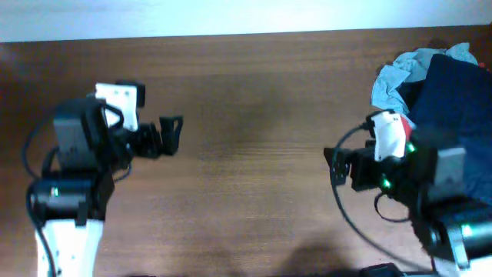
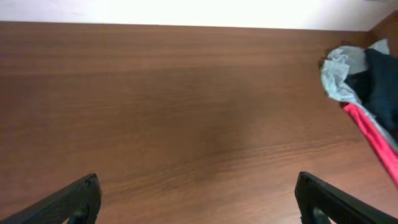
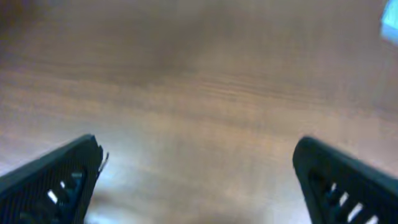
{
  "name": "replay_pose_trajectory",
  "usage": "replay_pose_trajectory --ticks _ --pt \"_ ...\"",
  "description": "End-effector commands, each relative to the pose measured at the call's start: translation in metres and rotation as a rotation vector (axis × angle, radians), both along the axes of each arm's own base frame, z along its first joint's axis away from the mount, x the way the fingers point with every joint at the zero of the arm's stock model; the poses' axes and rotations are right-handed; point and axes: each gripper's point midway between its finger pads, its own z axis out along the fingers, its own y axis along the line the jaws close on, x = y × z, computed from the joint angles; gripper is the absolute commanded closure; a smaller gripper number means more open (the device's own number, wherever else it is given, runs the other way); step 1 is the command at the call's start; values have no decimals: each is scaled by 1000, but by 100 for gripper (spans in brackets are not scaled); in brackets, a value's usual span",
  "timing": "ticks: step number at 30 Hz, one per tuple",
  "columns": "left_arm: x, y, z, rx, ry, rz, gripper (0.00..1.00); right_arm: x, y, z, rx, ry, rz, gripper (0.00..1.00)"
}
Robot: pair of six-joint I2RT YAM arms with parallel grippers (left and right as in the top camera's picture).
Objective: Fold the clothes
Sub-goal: 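Reach the right gripper into the clothes pile and grasp the navy shorts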
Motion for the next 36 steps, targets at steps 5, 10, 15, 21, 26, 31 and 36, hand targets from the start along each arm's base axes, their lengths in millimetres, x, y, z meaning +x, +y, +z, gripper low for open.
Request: replay_pose_trajectory --ticks 5,10,15,21,26,31,36 --pt "10 -15 -37 -62 171 -60 1 9 -92 -34 76 263 -578 1" --pt "9 -14 -50 -60 223 -56 1 -8 -171 -63 118 398 -889 1" --pt "9 -15 -50 -60 224 -56 1 -38 -236 -86 176 494 -1148 1" --pt "9 -15 -49 -60 223 -57 1 -78 -286 -120 198 648 -1364 2" --pt "9 -15 -49 -60 220 -57 1 -93 -294 -156 264 800 -1401 1" --pt "10 -15 -49 -61 218 -57 1 -97 -298 -192 291 908 -1402 1" --pt "10 -15 -49 -61 219 -57 0 -99 -303 -214 292 970 -1424 1"
